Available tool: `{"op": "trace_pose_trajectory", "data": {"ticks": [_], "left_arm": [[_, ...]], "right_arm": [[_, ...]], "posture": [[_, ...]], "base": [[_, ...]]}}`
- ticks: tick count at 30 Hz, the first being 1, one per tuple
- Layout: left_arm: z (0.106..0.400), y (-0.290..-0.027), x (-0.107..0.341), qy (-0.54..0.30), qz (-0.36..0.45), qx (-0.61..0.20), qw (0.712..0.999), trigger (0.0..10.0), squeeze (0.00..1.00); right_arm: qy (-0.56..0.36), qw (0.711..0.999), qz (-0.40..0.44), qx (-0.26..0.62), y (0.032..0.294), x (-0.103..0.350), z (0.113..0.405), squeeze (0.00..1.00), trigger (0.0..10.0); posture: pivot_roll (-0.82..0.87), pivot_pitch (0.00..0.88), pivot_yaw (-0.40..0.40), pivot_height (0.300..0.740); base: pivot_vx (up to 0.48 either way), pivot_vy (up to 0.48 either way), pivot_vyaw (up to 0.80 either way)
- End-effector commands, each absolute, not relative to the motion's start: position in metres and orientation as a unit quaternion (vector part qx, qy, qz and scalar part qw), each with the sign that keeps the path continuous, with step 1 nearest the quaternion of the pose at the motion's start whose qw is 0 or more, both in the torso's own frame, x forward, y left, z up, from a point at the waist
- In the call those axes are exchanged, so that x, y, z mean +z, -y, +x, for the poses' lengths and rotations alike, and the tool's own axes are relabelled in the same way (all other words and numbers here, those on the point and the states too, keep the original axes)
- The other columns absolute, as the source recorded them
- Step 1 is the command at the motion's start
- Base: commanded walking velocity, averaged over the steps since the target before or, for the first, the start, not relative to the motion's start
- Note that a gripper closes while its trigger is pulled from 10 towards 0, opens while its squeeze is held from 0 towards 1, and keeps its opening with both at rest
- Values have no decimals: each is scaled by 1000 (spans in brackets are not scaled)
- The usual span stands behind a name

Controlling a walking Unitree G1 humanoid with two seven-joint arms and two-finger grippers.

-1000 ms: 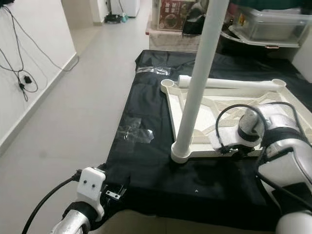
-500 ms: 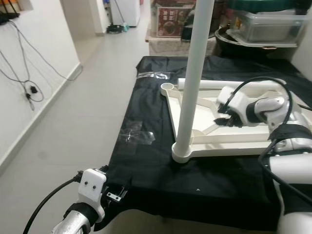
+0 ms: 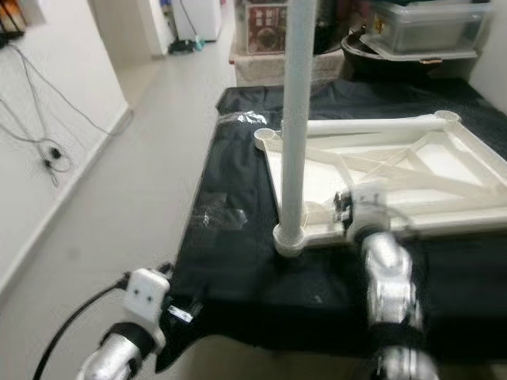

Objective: Building children table

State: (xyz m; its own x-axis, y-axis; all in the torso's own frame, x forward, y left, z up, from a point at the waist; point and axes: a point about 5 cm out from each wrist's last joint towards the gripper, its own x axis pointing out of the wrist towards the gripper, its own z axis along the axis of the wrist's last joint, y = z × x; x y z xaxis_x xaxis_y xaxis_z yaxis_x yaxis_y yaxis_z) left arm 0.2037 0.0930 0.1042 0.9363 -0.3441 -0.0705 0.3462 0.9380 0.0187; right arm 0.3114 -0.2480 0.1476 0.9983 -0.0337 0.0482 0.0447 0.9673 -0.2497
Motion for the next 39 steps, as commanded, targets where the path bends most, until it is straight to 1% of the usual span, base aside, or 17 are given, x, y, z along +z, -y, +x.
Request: {"op": "trace_pose_trajectory", "data": {"ticks": [1,2,6,7,10,12,13,15,18,22,24,25,26,27,29,34,39], "left_arm": [[203,-98,101,-37,23,-162,986,10000,0],[204,-99,101,-35,23,-159,986,10000,0],[204,-99,101,-35,23,-159,986,10000,0],[204,-99,102,-33,23,-158,987,10000,0],[204,-99,102,-32,23,-158,987,10000,0],[204,-99,102,-32,22,-158,987,10000,0],[204,-99,102,-32,22,-159,986,10000,0],[204,-99,102,-32,22,-159,986,10000,0],[204,-99,102,-33,22,-161,986,10000,0],[205,-100,101,-34,22,-161,986,10000,0],[205,-100,100,-35,23,-161,986,10000,0],[205,-100,99,-36,24,-162,986,10000,0],[205,-100,99,-36,24,-162,986,10000,0],[205,-101,99,-36,24,-163,986,10000,0],[205,-101,98,-37,24,-164,986,10000,0],[205,-101,97,-38,24,-164,985,10000,0],[205,-101,99,-28,14,-161,986,10000,0]], "right_arm": [[73,992,-100,7,217,152,299,0,10000],[88,991,-103,17,206,150,292,0,10000],[88,991,-103,17,206,150,292,0,10000],[98,989,-107,28,196,149,283,0,10000],[100,988,-111,31,192,147,273,0,10000],[93,988,-120,26,194,142,263,0,10000],[82,989,-125,19,203,137,255,0,10000],[82,989,-125,19,203,137,255,0,10000],[54,988,-142,-2,222,136,237,0,10000],[38,990,-138,4,223,135,229,0,10000],[36,991,-127,24,220,134,223,0,10000],[38,992,-92,81,211,135,215,0,10000],[38,992,-92,81,211,135,215,0,10000],[38,989,-50,133,200,137,210,0,10000],[40,981,-19,187,189,141,208,0,10000],[43,972,-5,230,180,147,207,0,10000],[59,944,37,323,150,163,214,0,10000]], "posture": [[-78,18,66,740],[-72,16,60,740],[-72,16,60,740],[-73,16,59,740],[-73,16,59,740],[-73,16,59,740],[-79,9,55,740],[-79,9,55,740],[-81,4,54,740],[-83,2,54,740],[-85,0,59,740],[-87,0,61,740],[-87,0,61,740],[-93,0,66,740],[-96,0,68,740],[-94,0,64,740],[-90,0,57,740]], "base": [[0,0,0],[0,0,0],[0,0,0],[0,0,0],[0,0,0],[0,0,0],[0,0,0],[0,0,0],[0,0,0],[0,0,0],[0,0,0],[0,0,0],[0,0,0],[0,0,0],[0,0,0],[0,0,0],[0,0,0]]}}
